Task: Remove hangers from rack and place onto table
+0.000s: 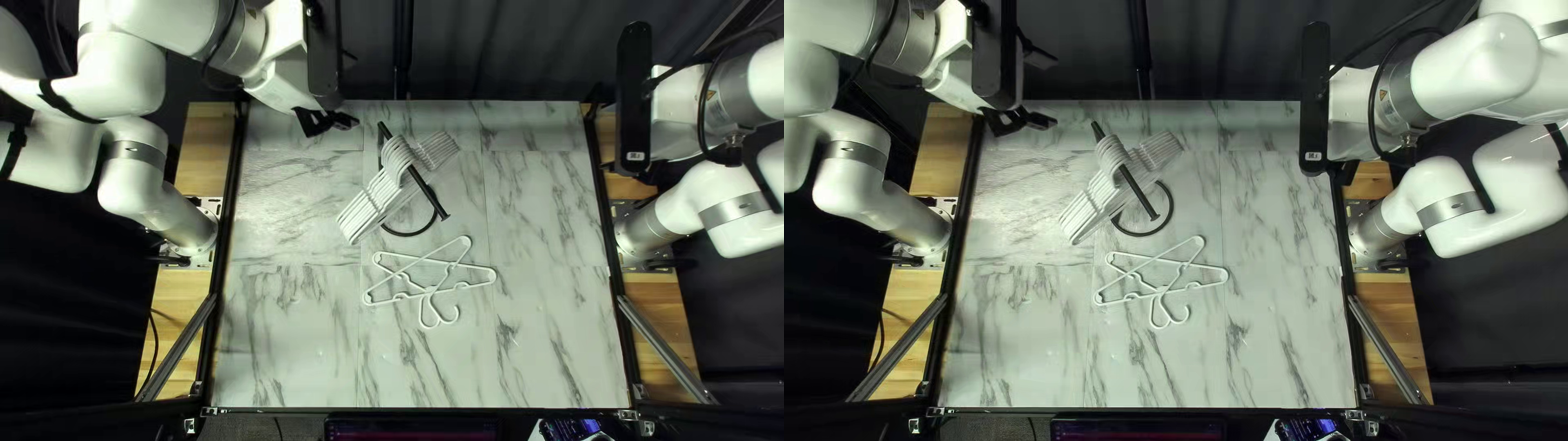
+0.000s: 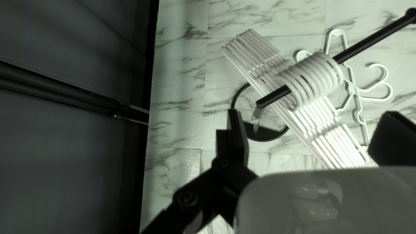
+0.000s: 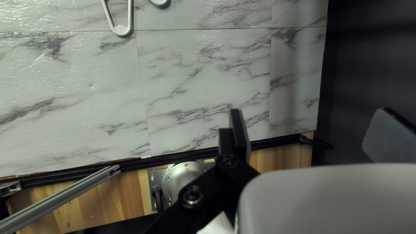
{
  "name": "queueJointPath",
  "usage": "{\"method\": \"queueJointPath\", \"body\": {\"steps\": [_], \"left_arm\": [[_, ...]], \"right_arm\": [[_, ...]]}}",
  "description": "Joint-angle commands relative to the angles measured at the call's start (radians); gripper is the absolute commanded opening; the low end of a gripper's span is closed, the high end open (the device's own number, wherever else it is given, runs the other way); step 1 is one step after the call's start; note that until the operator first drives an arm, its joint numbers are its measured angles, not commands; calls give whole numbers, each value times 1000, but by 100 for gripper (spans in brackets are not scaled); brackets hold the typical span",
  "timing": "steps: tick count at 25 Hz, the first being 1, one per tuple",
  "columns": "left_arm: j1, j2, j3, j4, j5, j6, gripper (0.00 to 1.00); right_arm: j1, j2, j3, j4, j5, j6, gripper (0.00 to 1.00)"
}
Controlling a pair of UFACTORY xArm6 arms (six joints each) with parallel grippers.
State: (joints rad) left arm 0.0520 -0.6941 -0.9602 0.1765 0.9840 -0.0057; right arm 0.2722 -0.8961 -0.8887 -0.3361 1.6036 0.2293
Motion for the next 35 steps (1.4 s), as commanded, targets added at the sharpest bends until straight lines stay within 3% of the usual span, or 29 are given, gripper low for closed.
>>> {"method": "queueJointPath", "body": {"steps": [1, 29, 32, 35], "left_arm": [[0, 0, 0, 0, 0, 0, 100], [0, 0, 0, 0, 0, 0, 100], [0, 0, 0, 0, 0, 0, 100], [0, 0, 0, 0, 0, 0, 100]], "right_arm": [[0, 0, 0, 0, 0, 0, 100], [12, -6, 0, -7, 9, 3, 100], [-150, -40, 177, 44, -192, -162, 100], [-242, -29, 257, 77, -333, -283, 100]]}}
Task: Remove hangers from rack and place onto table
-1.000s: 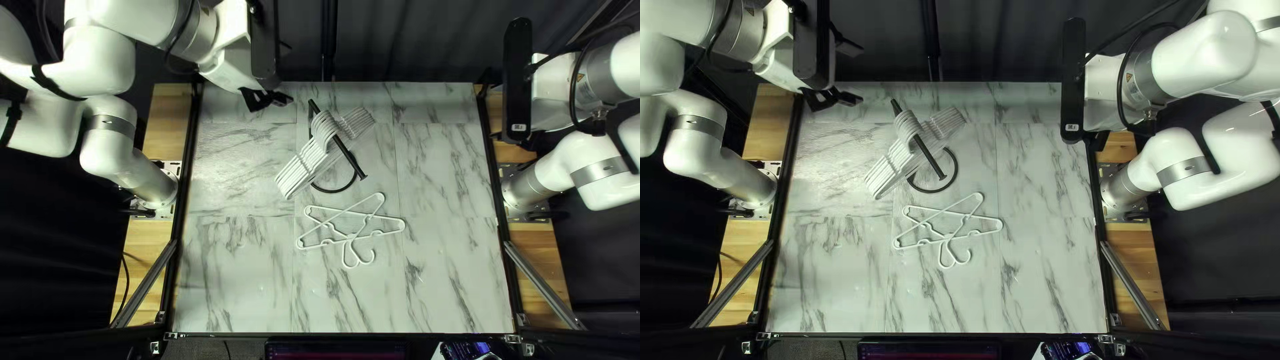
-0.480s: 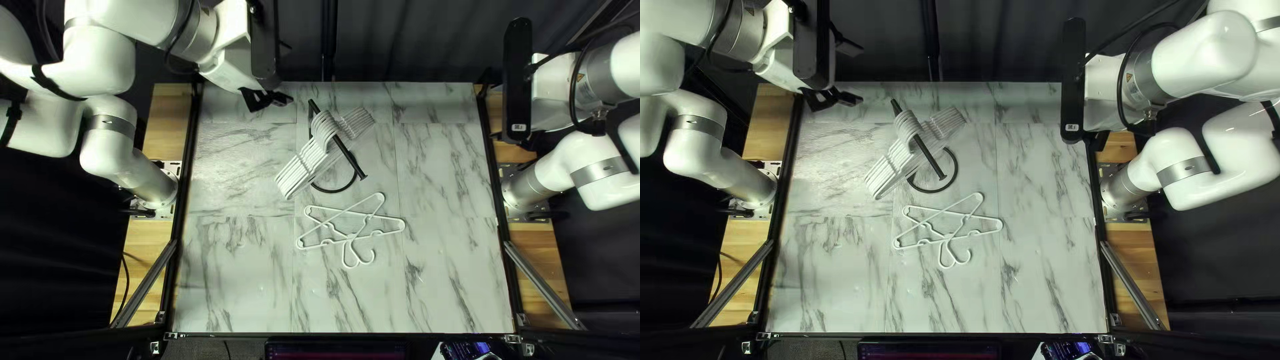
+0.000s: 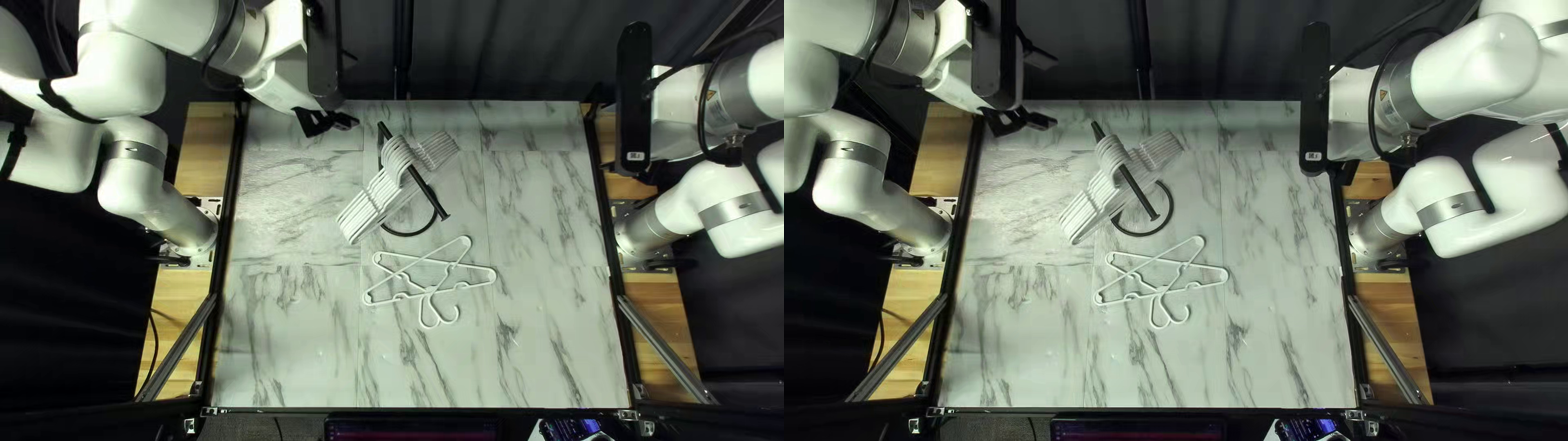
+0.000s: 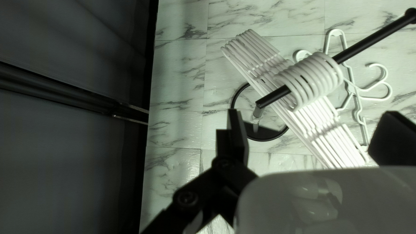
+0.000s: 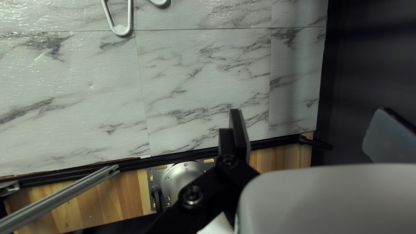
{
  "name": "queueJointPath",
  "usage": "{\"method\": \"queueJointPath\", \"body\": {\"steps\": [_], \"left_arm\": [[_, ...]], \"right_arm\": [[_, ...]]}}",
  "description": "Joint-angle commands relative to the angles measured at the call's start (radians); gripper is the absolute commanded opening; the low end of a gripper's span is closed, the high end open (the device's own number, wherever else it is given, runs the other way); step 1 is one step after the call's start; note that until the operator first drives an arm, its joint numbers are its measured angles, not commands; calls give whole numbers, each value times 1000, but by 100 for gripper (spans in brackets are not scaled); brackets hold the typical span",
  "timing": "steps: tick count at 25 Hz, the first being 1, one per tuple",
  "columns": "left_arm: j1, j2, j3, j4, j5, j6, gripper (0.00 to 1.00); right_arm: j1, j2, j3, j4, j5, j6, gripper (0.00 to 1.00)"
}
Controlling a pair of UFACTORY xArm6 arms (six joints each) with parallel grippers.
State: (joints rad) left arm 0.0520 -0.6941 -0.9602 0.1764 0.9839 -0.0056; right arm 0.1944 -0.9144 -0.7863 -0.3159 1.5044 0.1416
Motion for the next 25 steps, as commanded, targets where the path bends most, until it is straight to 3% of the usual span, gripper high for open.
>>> {"method": "queueJointPath", "body": {"steps": [1, 6, 10, 14, 16, 25], "left_arm": [[0, 0, 0, 0, 0, 0, 100], [0, 0, 0, 0, 0, 0, 100], [0, 0, 0, 0, 0, 0, 100], [0, 0, 0, 0, 0, 0, 100], [0, 0, 0, 0, 0, 0, 100], [0, 0, 0, 0, 0, 0, 100]], "right_arm": [[-191, -10, 181, 67, -282, -242, 100], [-249, 11, 274, 49, -468, -375, 100], [-323, 121, 300, 53, -650, -525, 100], [-427, 267, 297, 136, -839, -770, 100], [-441, 316, 273, 204, -877, -861, 100], [-439, 314, 261, 187, -853, -819, 100]]}}
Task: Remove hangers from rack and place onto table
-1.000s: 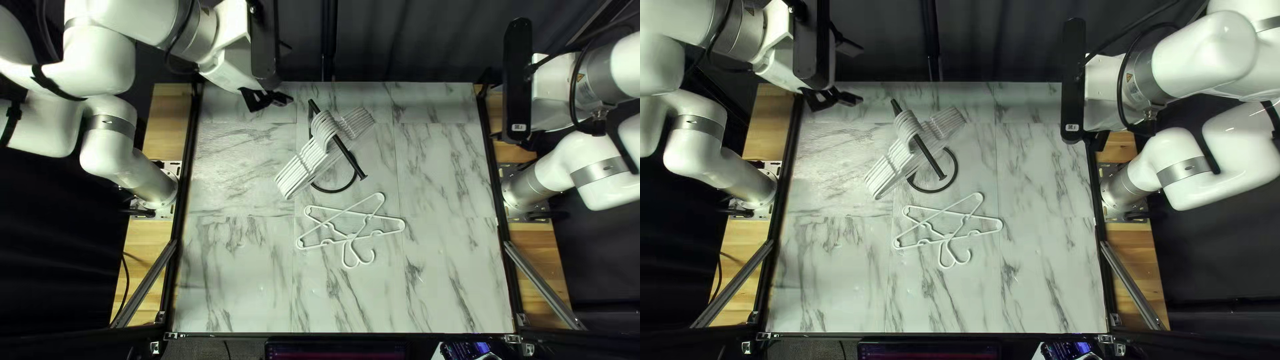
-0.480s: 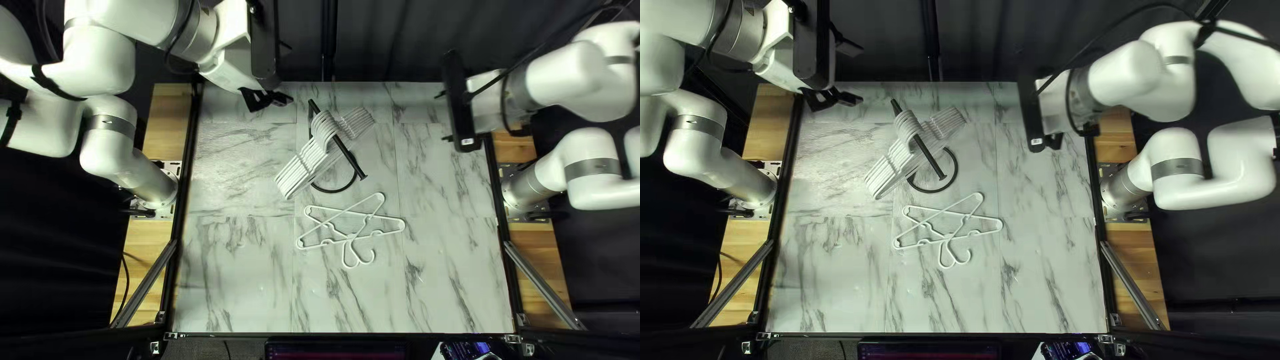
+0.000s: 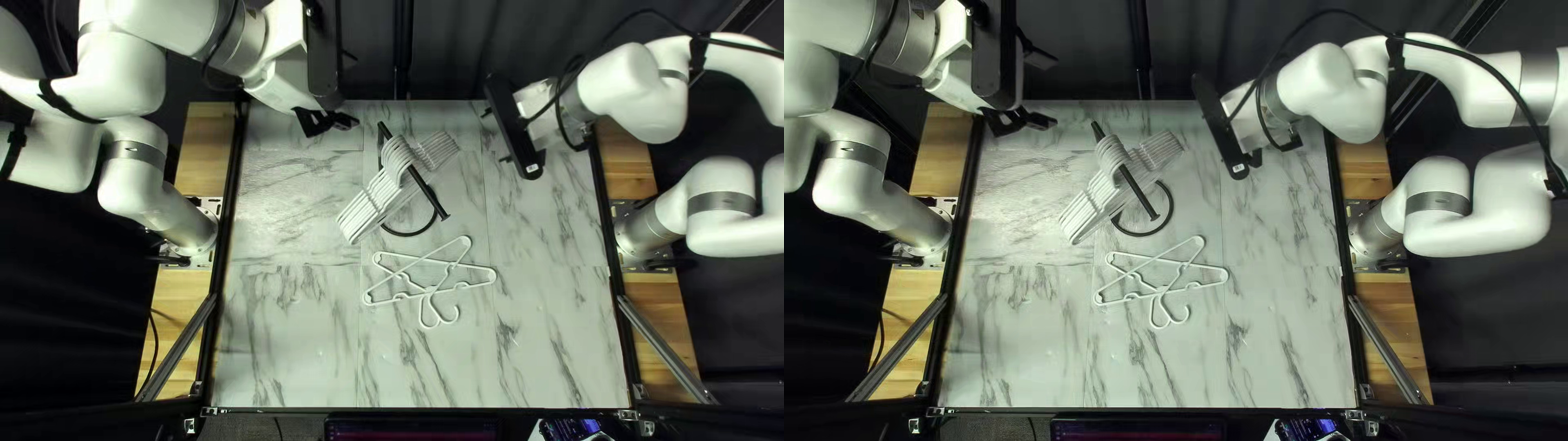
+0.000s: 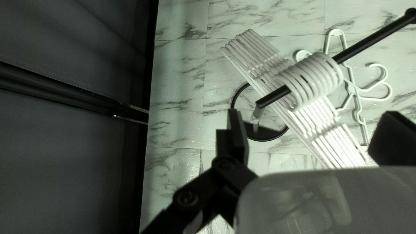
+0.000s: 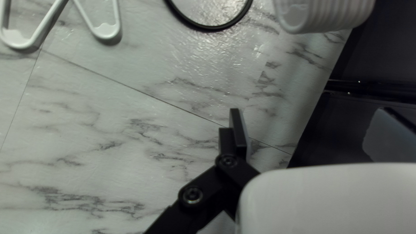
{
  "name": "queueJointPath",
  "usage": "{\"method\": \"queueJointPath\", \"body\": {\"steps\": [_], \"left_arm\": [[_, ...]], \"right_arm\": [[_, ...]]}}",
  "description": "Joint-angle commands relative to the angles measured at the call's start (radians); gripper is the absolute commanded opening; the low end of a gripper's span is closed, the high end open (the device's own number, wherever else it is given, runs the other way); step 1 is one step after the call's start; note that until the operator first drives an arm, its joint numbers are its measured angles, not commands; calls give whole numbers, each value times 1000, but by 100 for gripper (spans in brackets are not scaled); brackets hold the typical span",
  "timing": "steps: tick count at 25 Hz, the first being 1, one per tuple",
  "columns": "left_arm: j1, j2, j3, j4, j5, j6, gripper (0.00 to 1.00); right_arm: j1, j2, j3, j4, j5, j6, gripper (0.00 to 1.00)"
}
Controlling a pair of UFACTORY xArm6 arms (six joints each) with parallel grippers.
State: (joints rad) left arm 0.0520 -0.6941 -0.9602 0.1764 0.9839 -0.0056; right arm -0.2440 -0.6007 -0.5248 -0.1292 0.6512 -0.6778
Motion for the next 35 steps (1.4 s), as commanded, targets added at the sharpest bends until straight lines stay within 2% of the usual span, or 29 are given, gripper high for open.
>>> {"method": "queueJointPath", "body": {"steps": [1, 3, 4, 5, 7, 8, 18, 21, 23, 25, 35], "left_arm": [[0, 0, 0, 0, 0, 0, 100], [0, 0, 0, 0, 0, 0, 100], [0, 0, 0, 0, 0, 0, 100], [0, 0, 0, 0, 0, 0, 100], [0, 0, 0, 0, 0, 0, 100], [0, 0, 0, 0, 0, 0, 100], [0, 0, 0, 0, 0, 0, 100], [0, 0, 0, 0, 0, 0, 100], [0, 0, 0, 0, 0, 0, 100], [0, 0, 0, 0, 0, 0, 100], [0, 0, 0, 0, 0, 0, 100]], "right_arm": [[0, 0, 0, 0, 0, 1, 100], [-14, 0, -1, 40, 0, -55, 100], [-31, 28, -30, 109, 4, -112, 100], [-38, 38, -46, 144, 13, -127, 100], [-58, 72, -102, 275, 62, -170, 100], [-61, 76, -108, 296, 67, -179, 100], [-61, 76, -108, 296, 67, -179, 100], [-43, 113, -143, 343, 92, -228, 100], [-22, 122, -146, 354, 97, -216, 100], [-6, 103, -130, 326, 95, -144, 100], [-6, 103, -130, 326, 95, -144, 100]]}}
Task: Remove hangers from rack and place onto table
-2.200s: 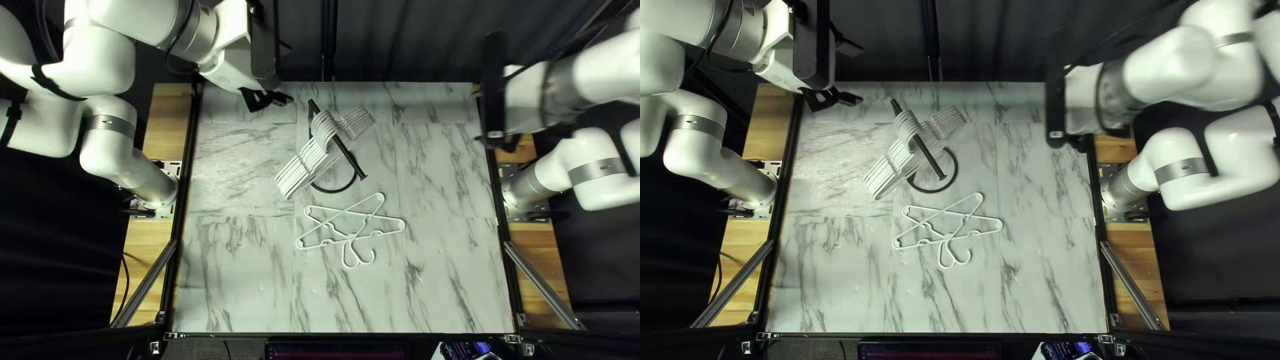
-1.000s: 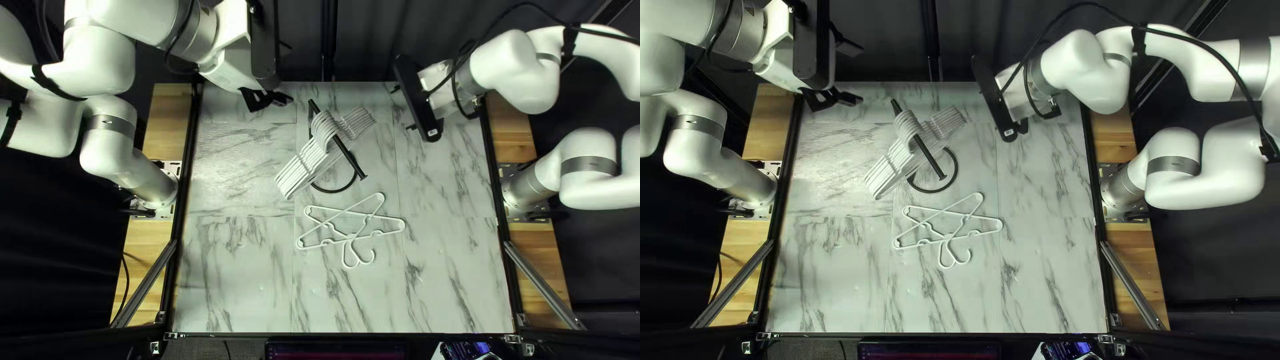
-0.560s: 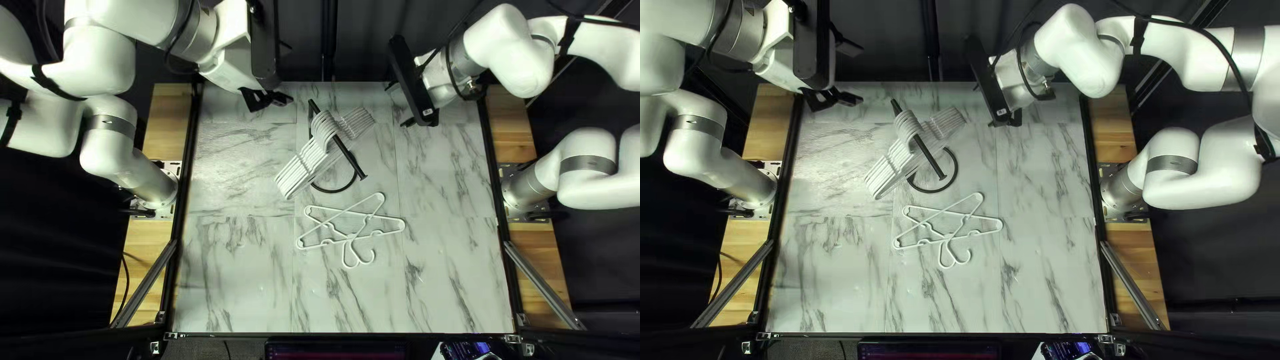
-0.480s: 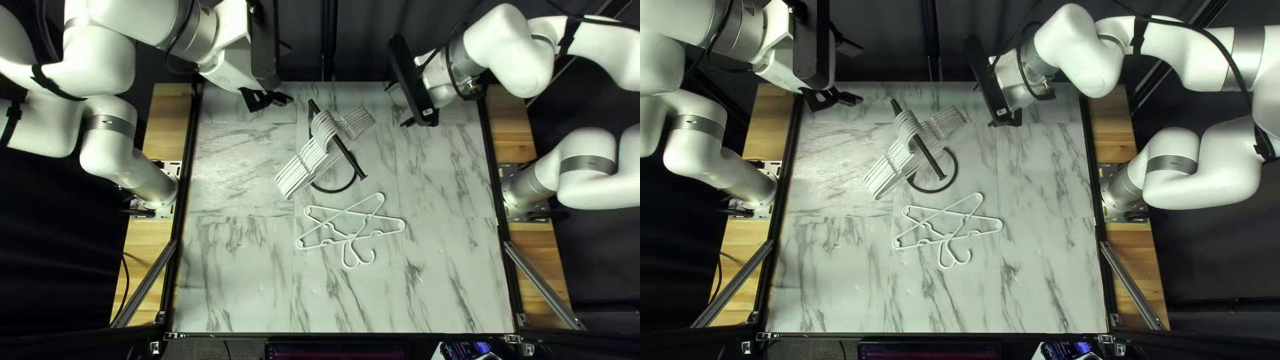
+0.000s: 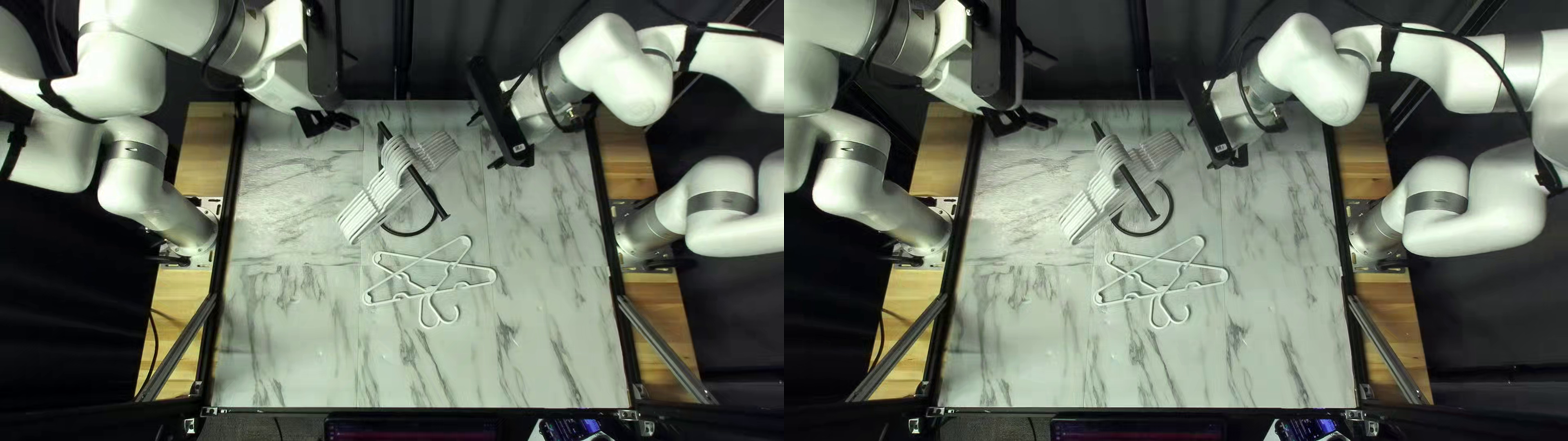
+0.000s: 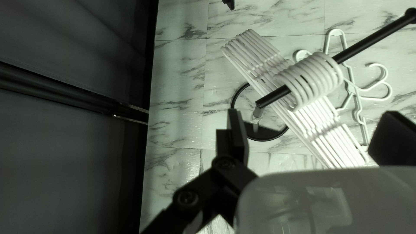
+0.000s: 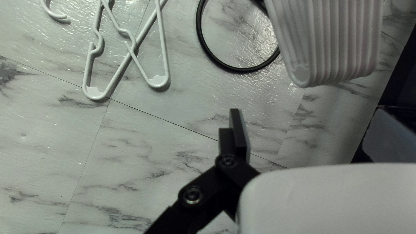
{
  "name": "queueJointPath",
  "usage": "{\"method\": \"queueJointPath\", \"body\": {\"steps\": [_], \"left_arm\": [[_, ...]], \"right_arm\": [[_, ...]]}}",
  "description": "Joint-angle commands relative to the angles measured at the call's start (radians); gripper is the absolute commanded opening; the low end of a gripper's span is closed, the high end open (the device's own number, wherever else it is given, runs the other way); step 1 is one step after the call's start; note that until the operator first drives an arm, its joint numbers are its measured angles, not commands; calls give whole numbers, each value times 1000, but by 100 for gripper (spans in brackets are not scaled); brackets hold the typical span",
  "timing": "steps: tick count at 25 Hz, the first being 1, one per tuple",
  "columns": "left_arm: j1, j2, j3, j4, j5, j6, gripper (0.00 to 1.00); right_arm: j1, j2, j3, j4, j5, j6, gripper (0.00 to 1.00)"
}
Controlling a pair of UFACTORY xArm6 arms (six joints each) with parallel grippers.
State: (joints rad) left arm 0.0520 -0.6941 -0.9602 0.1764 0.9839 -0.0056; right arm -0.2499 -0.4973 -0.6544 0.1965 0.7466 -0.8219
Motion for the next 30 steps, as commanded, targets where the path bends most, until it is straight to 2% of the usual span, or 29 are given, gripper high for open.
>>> {"method": "queueJointPath", "body": {"steps": [1, 4, 13, 21, 30], "left_arm": [[0, 0, 0, 0, 0, 0, 100], [0, 0, 0, 0, 0, 0, 100], [0, 0, 0, 0, 0, 0, 100], [0, 0, 0, 0, 0, 0, 100], [0, 0, 0, 0, 0, 0, 100]], "right_arm": [[11, -6, -5, -1, 7, 7, 100], [37, -9, -25, -7, 23, 47, 100], [65, -9, 2, 43, -9, 23, 100], [76, 131, -30, 121, -94, -65, 100], [67, 171, -43, 143, -108, -104, 100]]}}
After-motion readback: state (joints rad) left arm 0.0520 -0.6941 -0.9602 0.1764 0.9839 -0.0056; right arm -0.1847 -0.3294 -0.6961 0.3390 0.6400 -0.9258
